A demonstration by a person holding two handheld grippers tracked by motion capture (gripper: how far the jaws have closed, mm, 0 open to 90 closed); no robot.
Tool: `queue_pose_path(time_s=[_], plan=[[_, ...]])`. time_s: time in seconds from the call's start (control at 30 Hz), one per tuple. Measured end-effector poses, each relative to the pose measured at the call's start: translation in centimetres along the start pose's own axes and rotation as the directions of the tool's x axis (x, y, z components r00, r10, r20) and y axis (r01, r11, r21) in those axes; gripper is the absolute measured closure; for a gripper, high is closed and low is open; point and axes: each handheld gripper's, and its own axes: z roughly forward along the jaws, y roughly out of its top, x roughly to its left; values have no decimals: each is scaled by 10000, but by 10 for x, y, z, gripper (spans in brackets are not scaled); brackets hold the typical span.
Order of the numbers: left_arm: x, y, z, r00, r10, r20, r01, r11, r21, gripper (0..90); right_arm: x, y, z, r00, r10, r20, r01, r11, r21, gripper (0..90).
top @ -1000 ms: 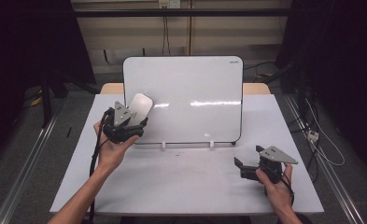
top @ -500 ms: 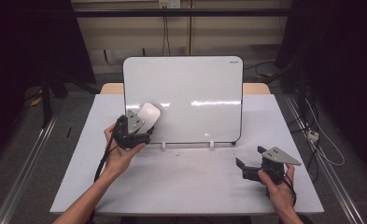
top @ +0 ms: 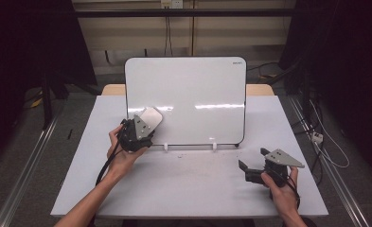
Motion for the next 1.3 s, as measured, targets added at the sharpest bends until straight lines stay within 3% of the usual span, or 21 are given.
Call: queue_pose_path(time_s=[0.1,0.17,0.27,0.33,0.43,0.57,0.63,0.7,0.73,0.77,0.8,0.83,0.9,1.03,1.13,1.2,1.23,1.3], plan=[[-1,0,1,9999,-19,-101,19,10000,11,307,1,0,0,10000,-32,6,32,10000,23,43],[1,0,-1,9994,-302,182,303,9995,-89,301,1,0,0,10000,-13,12,13,10000,6,43],[2,0,-9,9980,-568,280,576,9979,-287,183,2,1,0,10000,-40,-20,40,10000,4,43],[5,1,-13,9967,-721,373,738,9962,-453,150,2,1,1,10000,-51,0,51,10000,19,43],[10,-1,-12,9874,-1419,708,1446,9889,-354,100,3,1,2,10000,-25,41,24,10000,66,43],[15,-6,-16,9699,-2173,1097,2210,9750,-230,71,3,2,4,9999,-24,109,24,10000,45,43],[20,-8,-20,9491,-2828,1388,2886,9571,-238,62,3,2,6,10000,-52,61,52,9999,87,43],[23,-11,-24,9340,-3218,1555,3287,9442,-198,58,3,2,6,10000,-69,41,68,9999,121,43],[25,-12,-25,9331,-3250,1540,3312,9434,-154,58,4,2,6,10000,-83,10,83,9999,125,43],[26,-14,-28,9271,-3402,1570,3465,9380,-134,57,4,1,6,10000,-93,-1,93,9999,132,44],[28,-15,-30,9150,-3642,1735,3717,9283,-119,56,3,1,5,9999,-98,24,97,9999,133,44],[31,-15,-33,9076,-3753,1884,3844,9231,-131,54,3,1,4,10000,-28,22,27,9999,118,43],[33,-15,-39,8995,-3946,1874,4066,9131,-291,52,1,0,2,10000,0,43,0,10000,50,42],[31,-18,-49,9018,-3828,2003,3984,9163,-424,49,-1,0,1,10000,61,79,-61,10000,37,42],[26,-24,-54,8978,-3898,2047,4062,9128,-433,47,0,0,0,10000,31,84,-31,10000,35,42],[24,-28,-57,9026,-3823,1979,3949,9183,-271,47,0,0,-1,10000,15,96,-15,10000,32,42],[23,-30,-59,9000,-3889,1971,4002,9162,-196,48,0,0,-1,9999,29,104,-30,10000,40,42],[22,-34,-63,9013,-3859,1968,3982,9170,-252,48,0,-1,-2,9999,22,119,-22,10000,52,42]])
